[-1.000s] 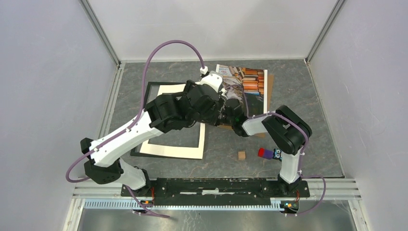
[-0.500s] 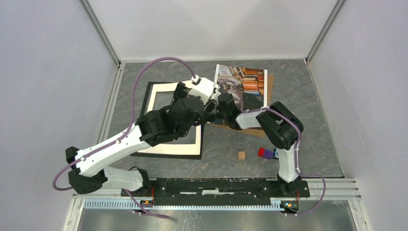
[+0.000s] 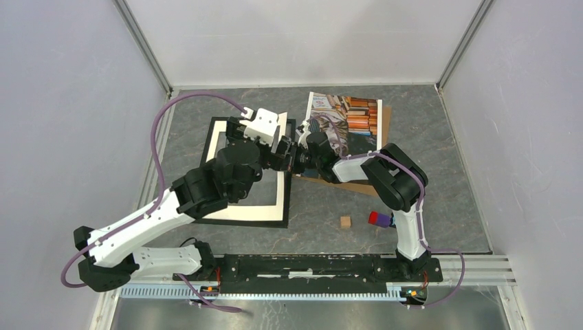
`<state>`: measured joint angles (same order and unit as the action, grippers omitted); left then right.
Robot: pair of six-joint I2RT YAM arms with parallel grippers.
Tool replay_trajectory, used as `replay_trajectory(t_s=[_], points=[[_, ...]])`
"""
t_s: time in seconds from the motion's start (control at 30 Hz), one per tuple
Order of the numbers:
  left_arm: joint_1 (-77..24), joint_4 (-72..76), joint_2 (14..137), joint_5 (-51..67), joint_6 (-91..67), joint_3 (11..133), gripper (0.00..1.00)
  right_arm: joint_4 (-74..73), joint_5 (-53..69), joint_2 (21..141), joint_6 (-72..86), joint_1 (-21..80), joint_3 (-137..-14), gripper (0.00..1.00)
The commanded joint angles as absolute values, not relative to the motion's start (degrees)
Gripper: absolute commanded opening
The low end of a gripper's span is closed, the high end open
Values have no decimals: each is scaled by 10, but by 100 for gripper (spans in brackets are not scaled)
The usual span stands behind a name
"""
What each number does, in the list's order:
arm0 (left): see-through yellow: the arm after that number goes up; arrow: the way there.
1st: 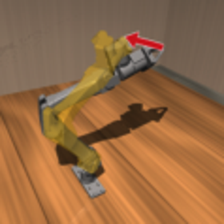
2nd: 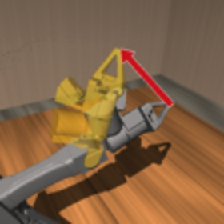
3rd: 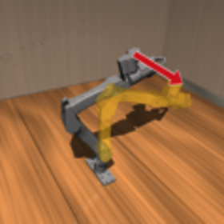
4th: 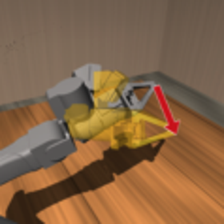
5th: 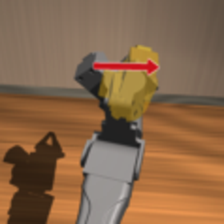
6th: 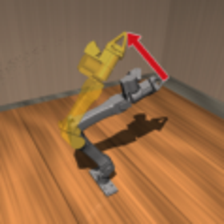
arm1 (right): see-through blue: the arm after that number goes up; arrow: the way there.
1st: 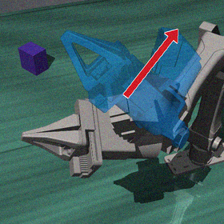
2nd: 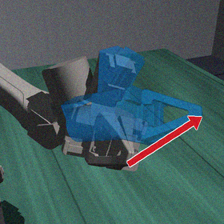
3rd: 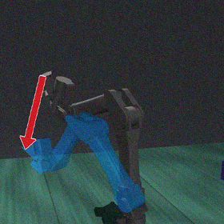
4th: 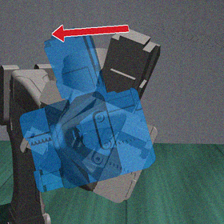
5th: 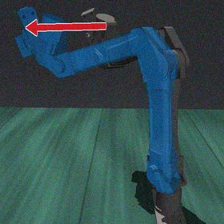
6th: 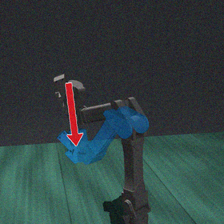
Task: Put the photo into the frame
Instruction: Place the photo frame item in the photo frame.
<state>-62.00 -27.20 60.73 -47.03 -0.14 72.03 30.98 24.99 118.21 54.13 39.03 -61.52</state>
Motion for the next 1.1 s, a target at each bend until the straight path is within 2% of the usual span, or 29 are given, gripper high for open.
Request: replay_trajectory(t_s=[0.0, 0.13, 0.33, 0.47, 0.6, 0.83, 1.07], points=[[-615, -236, 603, -469, 27, 713, 100, 320, 246, 1192, 540, 396, -640, 8], [-606, -236, 602, -458, 20, 713, 100, 329, 243, 1194, 548, 397, -640, 10], [-585, -240, 599, -436, 6, 713, 100, 304, 230, 1185, 527, 398, -644, 20], [-578, -241, 600, -427, 6, 713, 100, 270, 211, 1166, 498, 398, -642, 29], [-574, -242, 601, -421, 5, 713, 100, 249, 201, 1153, 473, 398, -643, 43], [-569, -246, 601, -416, 5, 715, 100, 213, 186, 1125, 429, 398, -631, 59], [-565, -248, 598, -409, -14, 716, 100, 204, 176, 1120, 417, 398, -624, 62]])
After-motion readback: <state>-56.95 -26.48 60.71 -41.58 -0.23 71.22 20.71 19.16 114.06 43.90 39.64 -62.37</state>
